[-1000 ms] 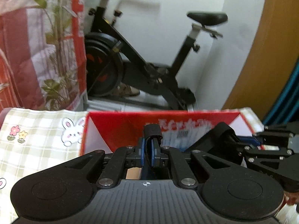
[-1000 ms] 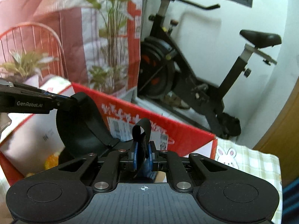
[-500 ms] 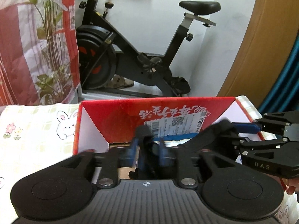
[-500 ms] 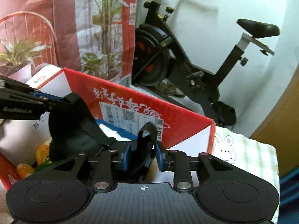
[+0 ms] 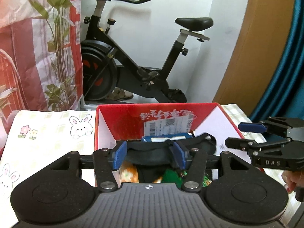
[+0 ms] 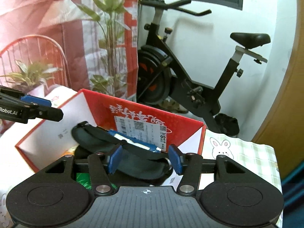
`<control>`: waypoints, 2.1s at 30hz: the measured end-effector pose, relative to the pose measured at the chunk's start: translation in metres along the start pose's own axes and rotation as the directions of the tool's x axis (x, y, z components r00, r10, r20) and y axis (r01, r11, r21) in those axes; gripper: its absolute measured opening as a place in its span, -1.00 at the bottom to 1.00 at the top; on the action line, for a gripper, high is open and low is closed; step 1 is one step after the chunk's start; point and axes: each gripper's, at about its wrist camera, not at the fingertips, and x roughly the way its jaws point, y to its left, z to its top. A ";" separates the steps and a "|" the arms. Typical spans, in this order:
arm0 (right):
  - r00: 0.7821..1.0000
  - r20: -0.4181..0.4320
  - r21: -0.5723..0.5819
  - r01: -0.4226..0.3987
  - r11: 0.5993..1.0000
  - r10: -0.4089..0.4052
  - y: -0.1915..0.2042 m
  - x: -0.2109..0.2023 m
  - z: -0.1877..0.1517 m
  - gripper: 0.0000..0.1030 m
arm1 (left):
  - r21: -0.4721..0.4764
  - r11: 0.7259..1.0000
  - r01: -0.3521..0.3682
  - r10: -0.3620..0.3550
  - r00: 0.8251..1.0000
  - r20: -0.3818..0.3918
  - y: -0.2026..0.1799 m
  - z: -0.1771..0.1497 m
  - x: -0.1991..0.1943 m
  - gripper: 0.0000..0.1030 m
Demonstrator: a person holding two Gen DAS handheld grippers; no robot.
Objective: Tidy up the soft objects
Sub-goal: 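Carry the black strap with the right gripper into the red box and release, then move the right gripper down toward the white packet on the pink cloth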
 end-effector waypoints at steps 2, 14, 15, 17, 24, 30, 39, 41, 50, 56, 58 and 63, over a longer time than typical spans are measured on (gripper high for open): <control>1.000 0.023 0.008 -0.006 1.000 0.006 0.001 -0.012 -0.005 -0.02 | 0.001 1.000 0.004 -0.004 1.000 0.008 -0.003 -0.009 -0.013 0.10; 0.990 0.133 0.077 -0.062 0.995 0.052 0.025 -0.076 -0.049 -0.02 | -0.057 0.997 0.051 -0.052 0.999 -0.001 -0.013 -0.078 -0.058 0.08; 0.988 0.141 0.075 -0.065 0.995 0.054 0.028 -0.080 -0.054 -0.02 | -0.054 0.997 0.054 -0.055 0.998 -0.008 -0.014 -0.083 -0.058 0.08; 0.987 0.153 0.065 -0.064 0.996 0.054 0.035 -0.087 -0.063 -0.02 | -0.052 0.997 0.055 -0.056 0.998 -0.023 -0.016 -0.092 -0.056 0.08; 0.992 0.107 0.056 -0.071 0.996 0.065 0.055 -0.084 -0.103 -0.02 | -0.073 0.997 0.024 -0.029 0.997 -0.068 -0.013 -0.129 -0.043 0.08; 0.997 0.016 0.093 -0.074 0.993 0.073 0.074 -0.060 -0.141 0.00 | -0.152 0.988 0.010 -0.028 0.993 -0.118 -0.005 -0.159 -0.026 0.07; 0.997 -0.040 0.019 -0.061 0.998 0.061 0.101 -0.041 -0.169 0.45 | -0.175 0.985 -0.011 -0.013 0.991 -0.135 -0.005 -0.188 -0.019 0.07; 0.997 -0.041 -0.002 -0.059 0.998 0.059 0.105 -0.038 -0.171 0.49 | -0.173 0.985 -0.015 -0.008 0.991 -0.130 -0.005 -0.190 -0.019 0.07; 0.997 -0.056 -0.052 -0.051 0.997 0.048 0.111 -0.027 -0.182 0.76 | -0.143 0.989 -0.024 0.006 0.993 -0.122 -0.009 -0.200 -0.020 0.09; 0.998 -0.042 -0.066 -0.040 0.997 0.037 0.108 -0.020 -0.191 0.85 | -0.136 0.990 -0.023 0.008 0.993 -0.116 -0.011 -0.202 -0.017 0.11; 0.999 -0.036 -0.052 -0.038 0.998 0.036 0.105 -0.018 -0.193 0.88 | -0.132 0.991 -0.024 0.009 0.993 -0.115 -0.011 -0.202 -0.016 0.12; 0.999 -0.018 -0.079 -0.029 0.996 0.028 0.107 -0.017 -0.198 0.93 | -0.132 0.991 -0.025 0.010 0.994 -0.113 -0.012 -0.203 -0.015 0.14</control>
